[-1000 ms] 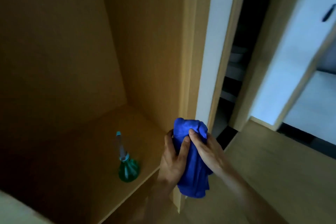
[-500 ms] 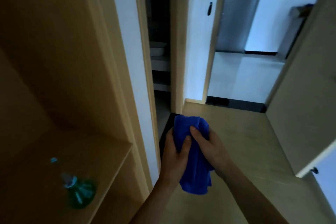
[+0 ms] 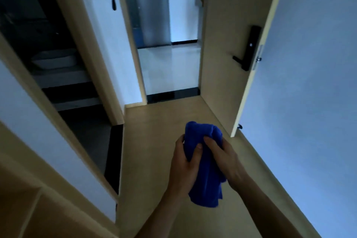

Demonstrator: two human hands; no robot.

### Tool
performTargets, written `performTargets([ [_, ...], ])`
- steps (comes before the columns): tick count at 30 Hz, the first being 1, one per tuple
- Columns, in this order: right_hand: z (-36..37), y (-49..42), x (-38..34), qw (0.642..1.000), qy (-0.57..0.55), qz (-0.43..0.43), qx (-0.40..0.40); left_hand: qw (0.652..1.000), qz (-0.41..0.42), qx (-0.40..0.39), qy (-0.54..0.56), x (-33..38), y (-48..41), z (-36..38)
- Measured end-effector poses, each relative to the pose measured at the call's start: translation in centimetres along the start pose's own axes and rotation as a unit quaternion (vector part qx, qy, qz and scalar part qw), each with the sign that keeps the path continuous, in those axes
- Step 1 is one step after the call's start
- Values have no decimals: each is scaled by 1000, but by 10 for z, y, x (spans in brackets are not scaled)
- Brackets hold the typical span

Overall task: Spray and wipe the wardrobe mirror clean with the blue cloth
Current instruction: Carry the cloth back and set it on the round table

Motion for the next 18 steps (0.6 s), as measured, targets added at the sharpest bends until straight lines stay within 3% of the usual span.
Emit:
performTargets([
  [10,-180,72,37,987,4,29,159,987,19,-159,-22,27,49,172],
  [18,-290,158,71,950,-29,76,303,962,9,-273,-13,38,113,296],
])
Point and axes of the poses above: each hand's wrist, its own y-axis away from the middle knuckle, its own z-axis out of the palm, x = y × z, the point moved 3 cm from there along -y, towards the middle knuckle, and after that the axes turned 2 degrees about -z, right-handed, at the moved point
